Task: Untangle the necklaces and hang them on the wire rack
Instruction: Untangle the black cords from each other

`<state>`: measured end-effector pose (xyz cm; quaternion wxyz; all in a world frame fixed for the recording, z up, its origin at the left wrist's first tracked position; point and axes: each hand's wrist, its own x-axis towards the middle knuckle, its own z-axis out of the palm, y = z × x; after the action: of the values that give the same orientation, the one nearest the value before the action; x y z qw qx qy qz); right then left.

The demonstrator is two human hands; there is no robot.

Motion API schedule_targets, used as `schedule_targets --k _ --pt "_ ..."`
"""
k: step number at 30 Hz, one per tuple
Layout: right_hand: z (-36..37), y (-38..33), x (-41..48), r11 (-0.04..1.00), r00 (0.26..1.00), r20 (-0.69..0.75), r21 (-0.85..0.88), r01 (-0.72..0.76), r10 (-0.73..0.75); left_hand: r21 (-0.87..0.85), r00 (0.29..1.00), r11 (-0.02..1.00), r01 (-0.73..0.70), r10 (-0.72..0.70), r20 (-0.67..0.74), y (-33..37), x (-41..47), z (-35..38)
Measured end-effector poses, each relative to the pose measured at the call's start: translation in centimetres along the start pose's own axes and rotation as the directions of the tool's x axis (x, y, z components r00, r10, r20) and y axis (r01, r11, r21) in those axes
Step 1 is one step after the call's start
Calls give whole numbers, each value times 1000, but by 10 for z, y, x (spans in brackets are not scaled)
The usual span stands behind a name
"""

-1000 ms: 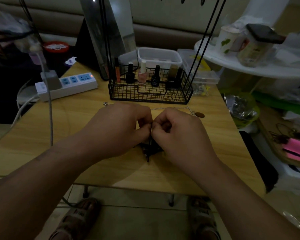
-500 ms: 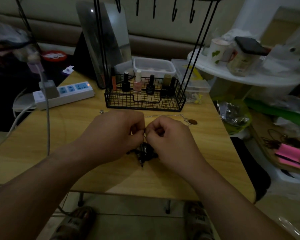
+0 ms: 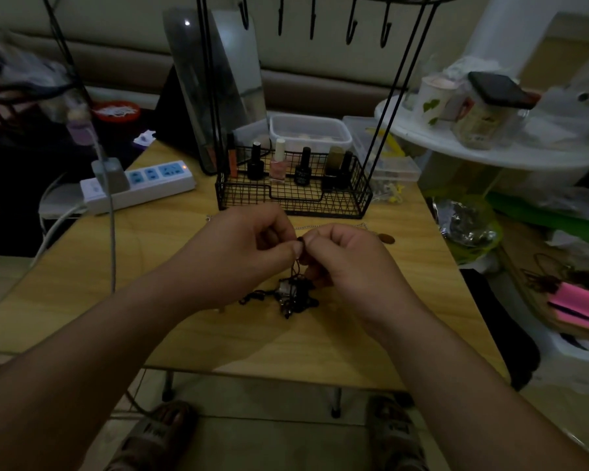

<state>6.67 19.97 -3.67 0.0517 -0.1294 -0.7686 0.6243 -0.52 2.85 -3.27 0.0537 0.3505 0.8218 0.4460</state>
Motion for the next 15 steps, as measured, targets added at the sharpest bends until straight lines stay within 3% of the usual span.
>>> schedule_targets --k 11,15 --pt "-3 3 0 996 996 -15 -7 84 -84 -4 999 999 -43 43 25 -4 1 -4" --pt "-1 2 1 994 994 -32 -17 106 -106 -71 1000 997 16 -15 18 -2 1 -5"
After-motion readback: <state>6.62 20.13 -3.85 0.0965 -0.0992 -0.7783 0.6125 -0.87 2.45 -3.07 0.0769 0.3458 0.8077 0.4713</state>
